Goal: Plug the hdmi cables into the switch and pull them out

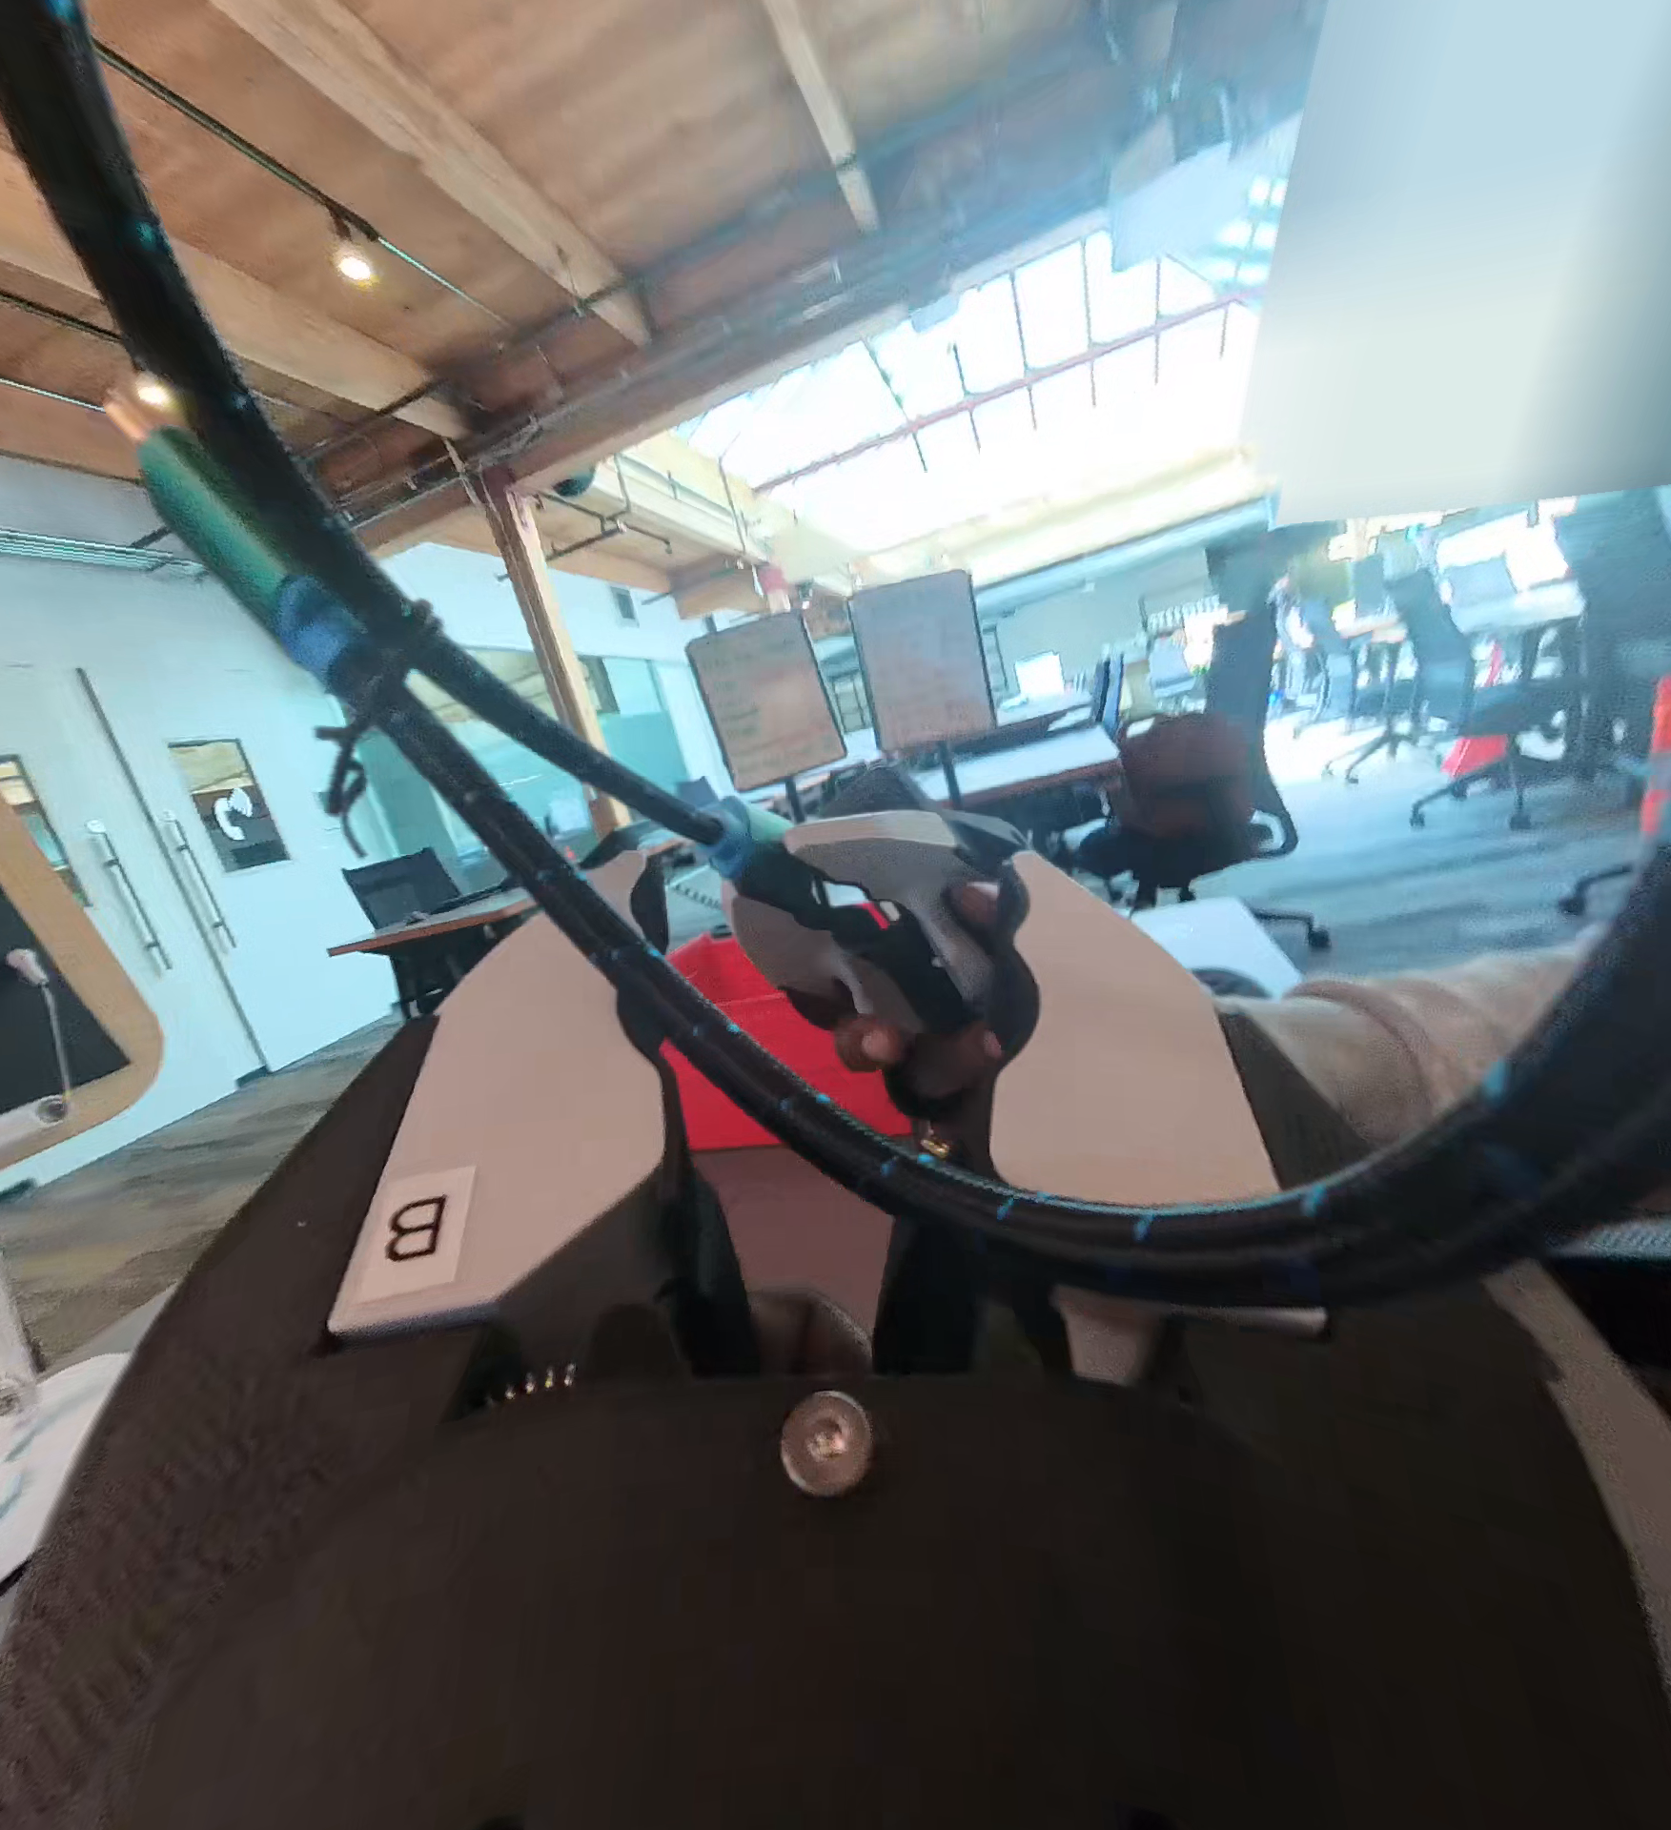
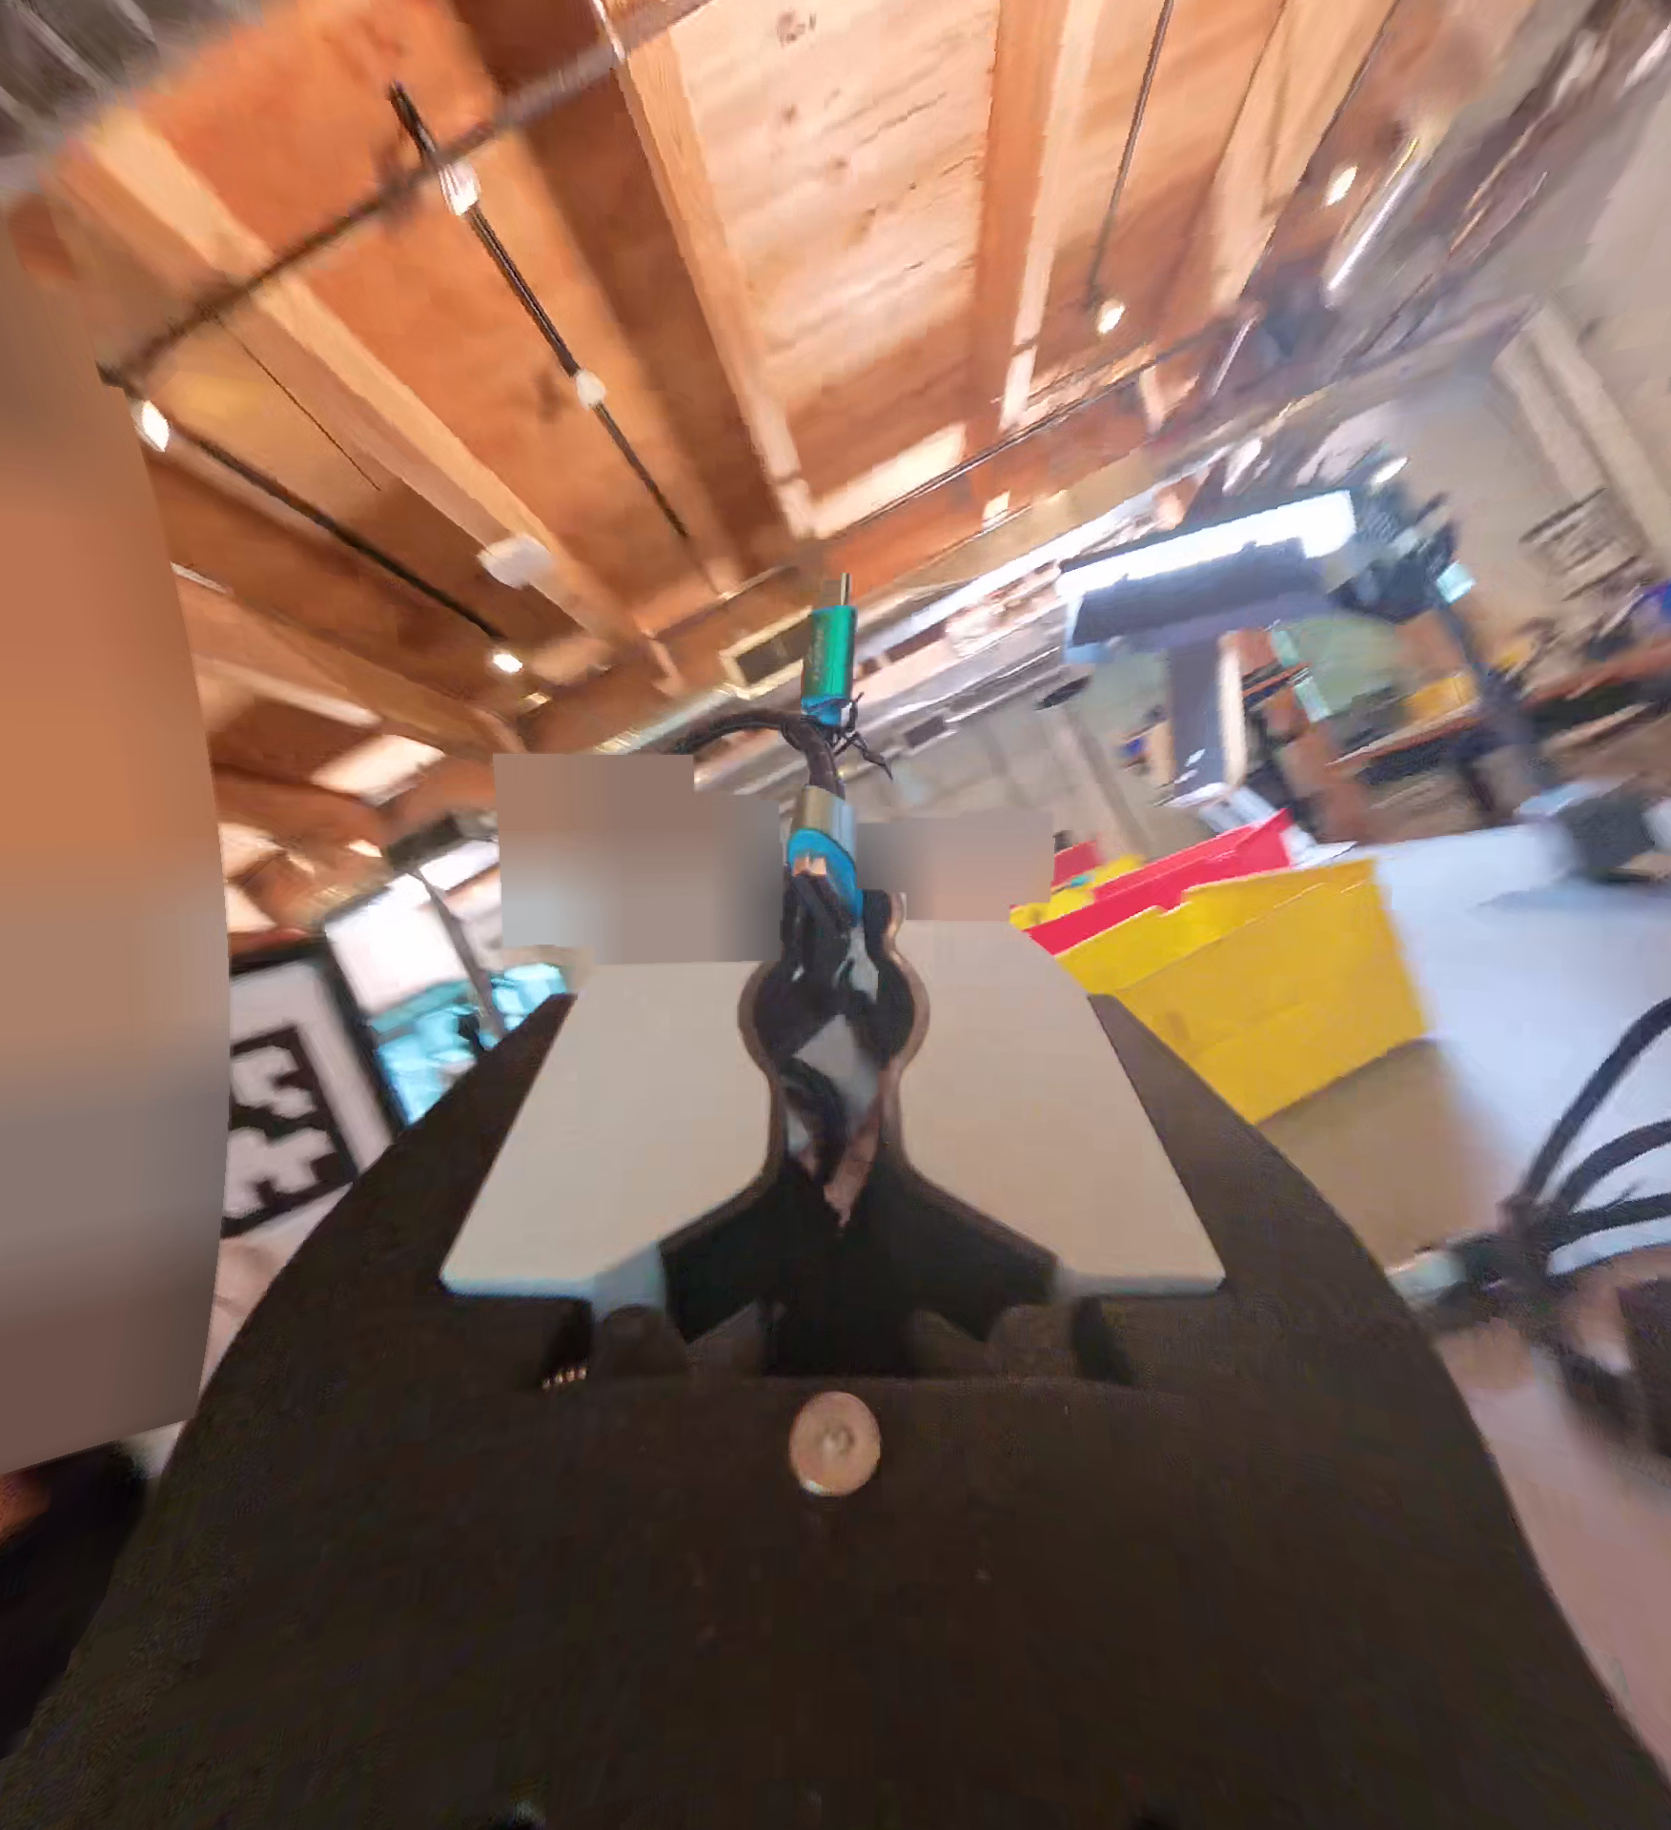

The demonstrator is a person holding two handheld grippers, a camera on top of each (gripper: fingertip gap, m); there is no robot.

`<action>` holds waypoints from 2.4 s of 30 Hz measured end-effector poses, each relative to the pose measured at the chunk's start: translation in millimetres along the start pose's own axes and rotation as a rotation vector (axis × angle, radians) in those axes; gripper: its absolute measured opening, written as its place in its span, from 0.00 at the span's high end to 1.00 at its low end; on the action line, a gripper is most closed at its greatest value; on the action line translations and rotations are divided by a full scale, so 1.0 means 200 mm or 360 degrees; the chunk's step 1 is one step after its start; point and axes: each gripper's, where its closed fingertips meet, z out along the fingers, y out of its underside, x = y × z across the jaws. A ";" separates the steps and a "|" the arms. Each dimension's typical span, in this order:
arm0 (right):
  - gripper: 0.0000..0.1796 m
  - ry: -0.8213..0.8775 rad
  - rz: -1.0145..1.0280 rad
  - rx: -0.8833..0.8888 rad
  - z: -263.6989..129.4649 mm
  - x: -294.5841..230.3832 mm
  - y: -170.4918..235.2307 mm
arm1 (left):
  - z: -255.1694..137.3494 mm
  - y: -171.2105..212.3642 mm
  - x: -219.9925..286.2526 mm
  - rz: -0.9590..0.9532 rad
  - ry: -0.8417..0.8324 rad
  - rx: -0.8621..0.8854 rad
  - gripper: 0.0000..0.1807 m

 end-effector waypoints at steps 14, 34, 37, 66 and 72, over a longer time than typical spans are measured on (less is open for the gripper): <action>0.95 -0.0126 0.0802 -0.0102 0.00 0.08 0.09 | -0.03 0.13 -0.04 0.0415 -0.0102 -0.0255 0.77; 0.95 -0.0267 0.1300 -0.0121 0.09 0.03 0.29 | -0.06 0.00 -0.05 0.0273 -0.0127 0.0010 0.79; 0.95 -0.0359 0.1305 -0.0001 0.13 -0.01 0.26 | -0.02 0.10 -0.02 0.0426 -0.0099 -0.0182 0.77; 0.84 -0.0127 0.1049 -0.0042 0.10 0.02 0.22 | -0.10 0.00 -0.05 0.0142 0.0002 -0.0030 0.98; 0.94 -0.0133 0.0972 -0.0232 0.11 0.00 0.27 | -0.10 0.01 -0.02 0.0020 0.0124 -0.0027 0.98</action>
